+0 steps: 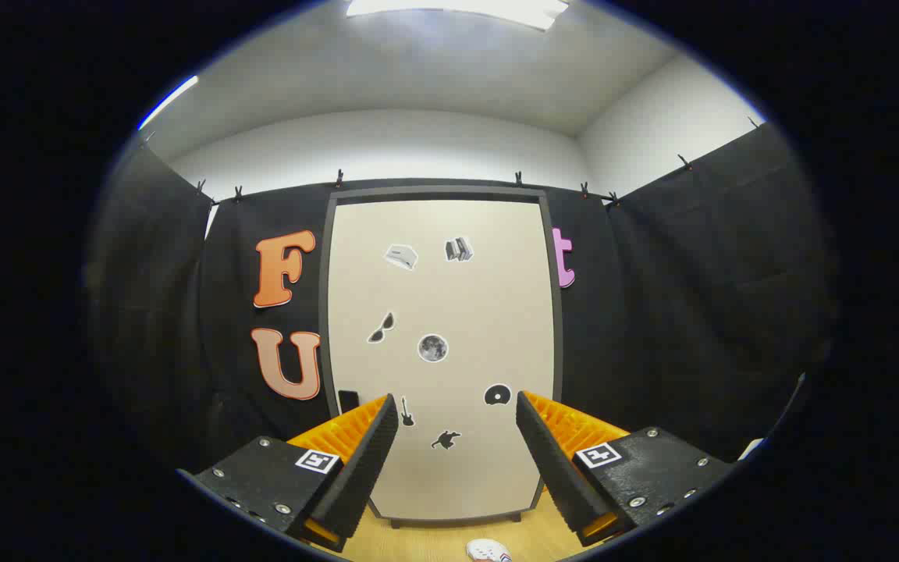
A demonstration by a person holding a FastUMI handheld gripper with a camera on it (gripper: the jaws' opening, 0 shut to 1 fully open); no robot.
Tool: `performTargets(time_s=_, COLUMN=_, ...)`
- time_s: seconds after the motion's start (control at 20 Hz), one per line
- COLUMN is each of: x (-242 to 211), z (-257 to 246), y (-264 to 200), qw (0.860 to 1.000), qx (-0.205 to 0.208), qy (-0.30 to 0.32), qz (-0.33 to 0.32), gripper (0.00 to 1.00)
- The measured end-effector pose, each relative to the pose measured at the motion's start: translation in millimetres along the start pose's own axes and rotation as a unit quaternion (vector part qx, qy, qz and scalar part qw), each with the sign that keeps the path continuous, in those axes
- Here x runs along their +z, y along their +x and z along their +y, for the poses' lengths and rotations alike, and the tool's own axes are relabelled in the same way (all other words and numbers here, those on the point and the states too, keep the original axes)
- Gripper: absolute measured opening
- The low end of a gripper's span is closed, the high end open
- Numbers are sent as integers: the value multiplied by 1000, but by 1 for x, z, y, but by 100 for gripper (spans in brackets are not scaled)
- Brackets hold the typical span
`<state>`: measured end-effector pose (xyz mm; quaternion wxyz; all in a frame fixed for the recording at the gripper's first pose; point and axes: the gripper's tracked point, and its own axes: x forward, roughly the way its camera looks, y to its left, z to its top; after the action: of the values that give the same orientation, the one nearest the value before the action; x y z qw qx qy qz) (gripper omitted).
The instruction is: Open the shoe cabinet door, grab the shoes and put them into the shoe cabinet, then close the shoe cabinet door.
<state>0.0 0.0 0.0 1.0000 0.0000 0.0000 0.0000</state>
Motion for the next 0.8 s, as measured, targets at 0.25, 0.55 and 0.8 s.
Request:
performTargets(time_s=0.25, x=7, z=21, y=-4, qw=1000, qx=1, qy=-3, qz=0, gripper=95)
performTargets(time_s=0.55, x=15, z=36, y=-6, qw=1000, qx=11, qy=-5, qz=-2, gripper=95)
performTargets(time_s=0.8, x=21, z=42, y=-13, qw=1000, qx=15, qy=-18, qz=-5, gripper=95)
